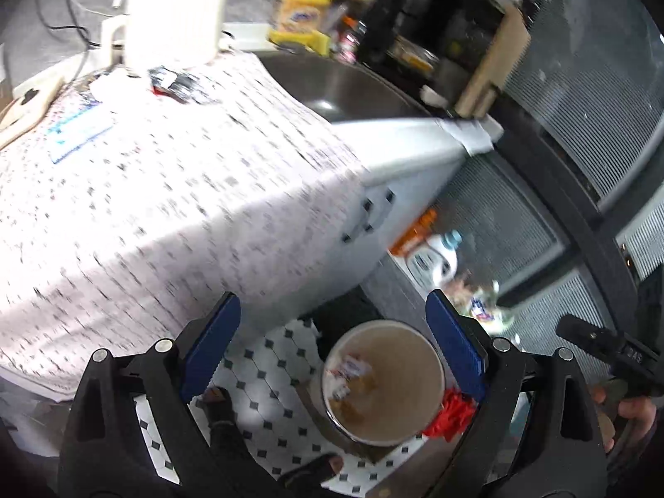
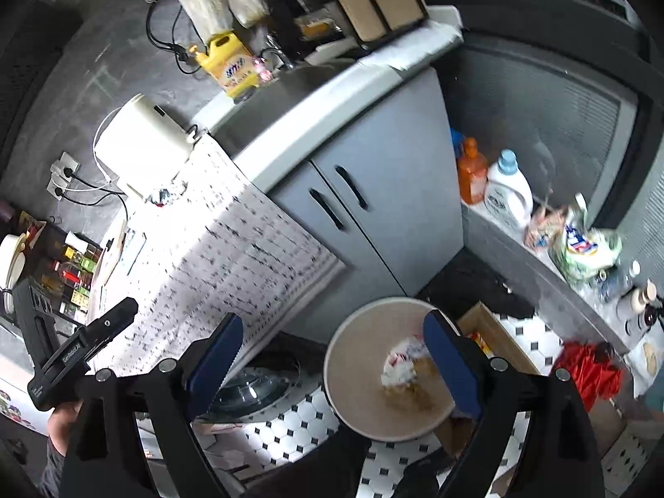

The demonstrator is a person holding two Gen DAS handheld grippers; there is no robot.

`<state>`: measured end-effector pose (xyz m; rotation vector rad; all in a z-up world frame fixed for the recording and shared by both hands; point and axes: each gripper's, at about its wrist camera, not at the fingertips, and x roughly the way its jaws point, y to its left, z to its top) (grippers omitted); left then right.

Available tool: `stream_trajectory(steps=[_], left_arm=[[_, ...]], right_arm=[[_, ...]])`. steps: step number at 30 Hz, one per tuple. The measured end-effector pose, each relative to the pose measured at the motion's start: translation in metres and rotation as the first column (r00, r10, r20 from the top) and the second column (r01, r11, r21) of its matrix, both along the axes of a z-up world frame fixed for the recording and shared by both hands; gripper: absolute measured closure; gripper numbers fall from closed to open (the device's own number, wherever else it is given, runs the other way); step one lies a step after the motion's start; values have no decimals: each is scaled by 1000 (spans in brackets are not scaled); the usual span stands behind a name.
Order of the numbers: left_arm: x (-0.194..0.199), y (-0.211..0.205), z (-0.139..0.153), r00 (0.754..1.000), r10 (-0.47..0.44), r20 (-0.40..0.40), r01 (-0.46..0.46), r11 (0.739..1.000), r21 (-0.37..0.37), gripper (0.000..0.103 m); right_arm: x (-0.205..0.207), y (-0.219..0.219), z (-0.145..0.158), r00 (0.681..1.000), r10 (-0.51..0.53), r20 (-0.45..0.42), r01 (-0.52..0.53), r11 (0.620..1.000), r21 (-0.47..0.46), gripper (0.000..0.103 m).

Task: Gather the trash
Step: 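Move the left tool back to the counter and grasp the silver foil wrapper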

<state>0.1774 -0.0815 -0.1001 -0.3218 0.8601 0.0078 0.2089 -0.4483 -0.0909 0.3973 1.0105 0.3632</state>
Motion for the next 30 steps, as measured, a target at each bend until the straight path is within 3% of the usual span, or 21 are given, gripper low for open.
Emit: stream_trajectory(steps=[5,14,22,30], left_arm=[[34,46,4,1000,15,7,-14,1000,-7,22],[82,123,16,998,25,49,-23,999,-43,27],[121,191,8,996,79,46,-72,990,-120,37],[170,230,-12,999,45,27,-39,982,-182,46]], right_arm=[[15,33,9,999,-34,5,34,999,-22,16],[57,111,34,999,-21,39,23,998,-52,19],[90,177,46,998,2,56,3,996,-85,20],[108,212,42,998,-47,42,51,993,-108,20]])
